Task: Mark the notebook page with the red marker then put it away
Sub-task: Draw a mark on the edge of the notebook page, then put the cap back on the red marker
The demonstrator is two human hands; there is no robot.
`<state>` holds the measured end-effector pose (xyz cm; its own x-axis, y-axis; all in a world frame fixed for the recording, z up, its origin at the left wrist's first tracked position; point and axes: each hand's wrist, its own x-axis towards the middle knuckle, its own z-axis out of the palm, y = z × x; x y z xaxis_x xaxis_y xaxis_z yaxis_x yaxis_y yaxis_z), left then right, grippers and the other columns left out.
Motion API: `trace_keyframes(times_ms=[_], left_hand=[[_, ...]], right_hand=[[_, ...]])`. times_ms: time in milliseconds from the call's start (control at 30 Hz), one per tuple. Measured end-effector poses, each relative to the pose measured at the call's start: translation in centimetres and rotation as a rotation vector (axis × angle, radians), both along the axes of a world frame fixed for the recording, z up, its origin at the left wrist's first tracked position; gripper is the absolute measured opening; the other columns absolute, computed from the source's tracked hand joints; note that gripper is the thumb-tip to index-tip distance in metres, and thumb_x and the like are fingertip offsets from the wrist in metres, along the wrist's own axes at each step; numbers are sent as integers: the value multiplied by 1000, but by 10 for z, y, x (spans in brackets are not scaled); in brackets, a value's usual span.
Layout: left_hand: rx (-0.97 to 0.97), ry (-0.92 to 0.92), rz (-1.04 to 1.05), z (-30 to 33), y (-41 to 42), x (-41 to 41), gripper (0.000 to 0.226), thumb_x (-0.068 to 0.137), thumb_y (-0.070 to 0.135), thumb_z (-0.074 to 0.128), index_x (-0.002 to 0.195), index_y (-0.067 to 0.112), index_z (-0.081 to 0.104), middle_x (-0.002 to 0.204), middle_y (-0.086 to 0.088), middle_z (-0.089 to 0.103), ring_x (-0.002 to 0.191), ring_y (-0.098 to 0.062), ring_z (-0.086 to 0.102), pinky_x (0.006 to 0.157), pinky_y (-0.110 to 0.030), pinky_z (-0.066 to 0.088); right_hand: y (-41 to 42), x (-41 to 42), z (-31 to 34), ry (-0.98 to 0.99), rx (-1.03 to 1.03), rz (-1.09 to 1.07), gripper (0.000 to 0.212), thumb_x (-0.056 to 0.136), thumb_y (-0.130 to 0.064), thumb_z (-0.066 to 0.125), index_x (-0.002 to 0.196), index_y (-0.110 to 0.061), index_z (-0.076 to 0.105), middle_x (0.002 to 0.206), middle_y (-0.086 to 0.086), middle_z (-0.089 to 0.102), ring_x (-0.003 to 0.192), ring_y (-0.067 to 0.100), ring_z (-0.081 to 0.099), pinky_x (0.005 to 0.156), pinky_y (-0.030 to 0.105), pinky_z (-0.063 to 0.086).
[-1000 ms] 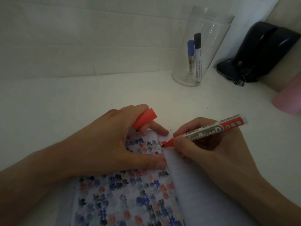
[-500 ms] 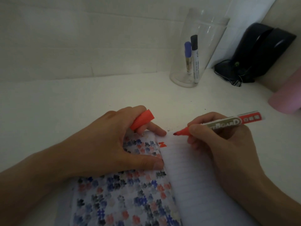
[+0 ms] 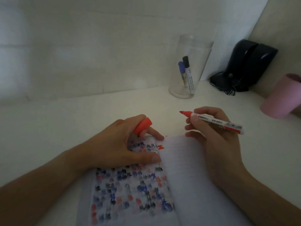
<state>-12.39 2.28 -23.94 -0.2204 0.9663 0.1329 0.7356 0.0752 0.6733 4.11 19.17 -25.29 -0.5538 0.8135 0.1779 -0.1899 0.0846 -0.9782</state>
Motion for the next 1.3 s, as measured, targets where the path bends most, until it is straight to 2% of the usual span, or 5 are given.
trace_keyframes(times_ms=[133, 300, 467, 633, 1300], left_hand=[[-38, -277, -7, -2, 6, -10, 26, 93, 30, 46, 80, 45, 62, 119, 7, 79, 81, 1, 66, 80, -28, 42], [-16, -60, 203, 24, 12, 0, 39, 101, 36, 34, 107, 18, 69, 107, 23, 76, 94, -4, 68, 80, -22, 45], [330, 186, 339, 29, 20, 20, 18, 96, 22, 70, 113, 27, 77, 96, 19, 77, 87, -8, 73, 81, -20, 58], [501, -253, 369, 9, 27, 27, 40, 81, 10, 85, 117, 25, 76, 87, 0, 83, 77, -12, 79, 82, -23, 62], [541, -300, 267, 6, 28, 26, 23, 79, 7, 85, 99, 17, 80, 94, -3, 83, 87, -18, 80, 87, -27, 62]], right_hand=[[-3, 3, 12, 83, -230, 41, 11, 91, -3, 65, 95, -7, 74, 79, 13, 76, 73, 22, 71, 66, 29, 57], [-2, 9, 36, 115, -635, 157, 20, 87, -25, 69, 82, -8, 62, 57, 2, 48, 47, 10, 44, 43, 20, 31], [-2, 14, 38, 142, -613, 188, 24, 90, -21, 68, 69, -11, 66, 60, 3, 53, 51, 12, 48, 51, 23, 36], [7, 16, 31, 217, -503, 155, 17, 90, 0, 64, 102, -3, 74, 82, 10, 78, 79, 19, 74, 84, 30, 61], [-5, 16, 29, 223, -241, 148, 45, 83, 10, 69, 118, -12, 52, 95, 23, 79, 93, 34, 78, 79, 35, 63]])
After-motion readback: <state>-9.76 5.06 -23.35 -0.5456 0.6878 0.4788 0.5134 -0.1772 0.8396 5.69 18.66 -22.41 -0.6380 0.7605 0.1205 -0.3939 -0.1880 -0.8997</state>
